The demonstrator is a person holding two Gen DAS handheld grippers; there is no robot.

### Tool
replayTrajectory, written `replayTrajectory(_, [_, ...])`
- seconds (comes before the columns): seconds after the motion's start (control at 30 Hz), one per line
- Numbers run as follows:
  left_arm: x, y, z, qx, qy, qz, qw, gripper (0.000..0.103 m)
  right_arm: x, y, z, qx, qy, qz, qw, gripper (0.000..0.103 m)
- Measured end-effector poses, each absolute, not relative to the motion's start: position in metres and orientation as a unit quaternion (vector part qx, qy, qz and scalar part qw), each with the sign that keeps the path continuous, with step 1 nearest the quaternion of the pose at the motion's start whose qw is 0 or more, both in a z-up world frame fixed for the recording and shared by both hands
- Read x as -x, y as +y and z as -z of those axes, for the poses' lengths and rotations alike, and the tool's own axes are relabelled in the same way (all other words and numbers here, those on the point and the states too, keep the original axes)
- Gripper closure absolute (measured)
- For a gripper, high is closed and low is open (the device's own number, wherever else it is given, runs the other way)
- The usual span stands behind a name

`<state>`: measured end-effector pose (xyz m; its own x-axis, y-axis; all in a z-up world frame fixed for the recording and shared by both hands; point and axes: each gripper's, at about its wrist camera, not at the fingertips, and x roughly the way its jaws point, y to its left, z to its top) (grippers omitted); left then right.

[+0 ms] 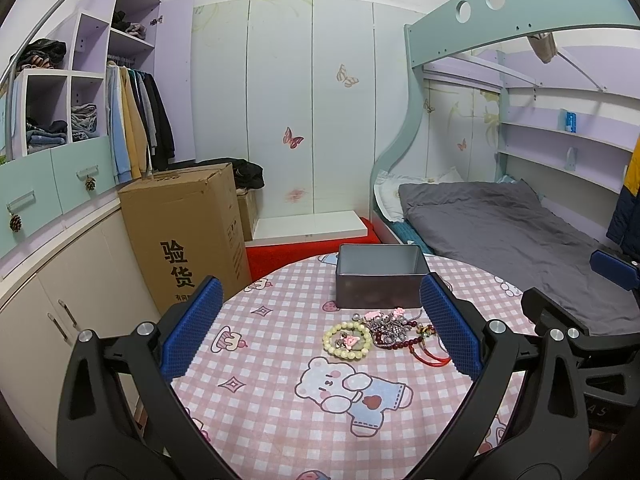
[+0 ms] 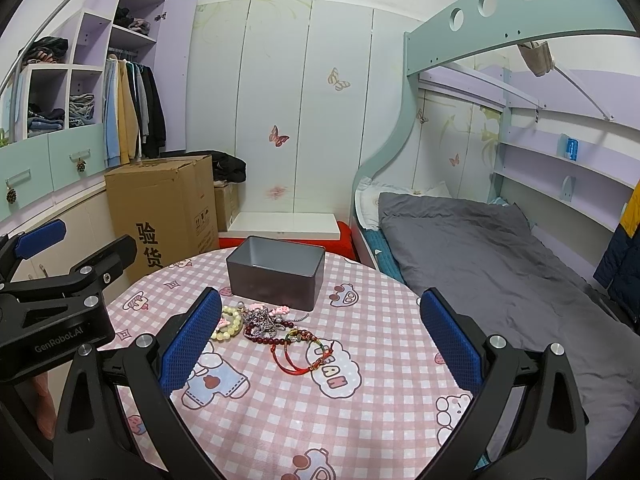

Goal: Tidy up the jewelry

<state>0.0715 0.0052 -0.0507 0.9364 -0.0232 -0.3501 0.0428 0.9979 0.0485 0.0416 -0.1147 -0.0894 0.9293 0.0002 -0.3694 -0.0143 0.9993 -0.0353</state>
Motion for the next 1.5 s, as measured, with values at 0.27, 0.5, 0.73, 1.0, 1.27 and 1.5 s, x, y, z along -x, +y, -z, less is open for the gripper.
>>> replayTrajectory(0.27, [-0.0715,0.0055,0.0507,-0.028,0.177,0.017,0.984,0.006,-0.0417,-0.1147,0.0897,0.018,0.188,-0.004,0.982,0.007])
replayTrajectory(0.5, [-0.0718,0.0057,0.0510,-0.027,0.178,0.017,0.983,0.006,-0.0421,-0.1140,0.0891,0.017,0.190,-0.004,0.982,0.007])
replayTrajectory(0.73, [-0.0715,0.0062,0.0514,-0.027,0.179,0.017,0.983,0.006,-0.0430,-0.1142,0.0893,0.016,0.190,-0.004,0.982,0.007])
replayTrajectory(1.0, [-0.0714,0.0064,0.0511,-0.027,0.179,0.017,0.983,0.006,-0.0435,-0.1151,0.0895,0.015,0.191,-0.005,0.981,0.007])
replayTrajectory(1.27, [-0.0713,0.0066,0.0529,-0.027,0.178,0.016,0.983,0.006,-0.0434,-0.1158,0.0905,0.015,0.190,-0.005,0.982,0.007])
replayTrajectory(1.5, [-0.0711,0.0080,0.0556,-0.029,0.179,0.014,0.983,0.006,-0.0430,-0.1160,0.0908,0.014,0.191,-0.004,0.982,0.007])
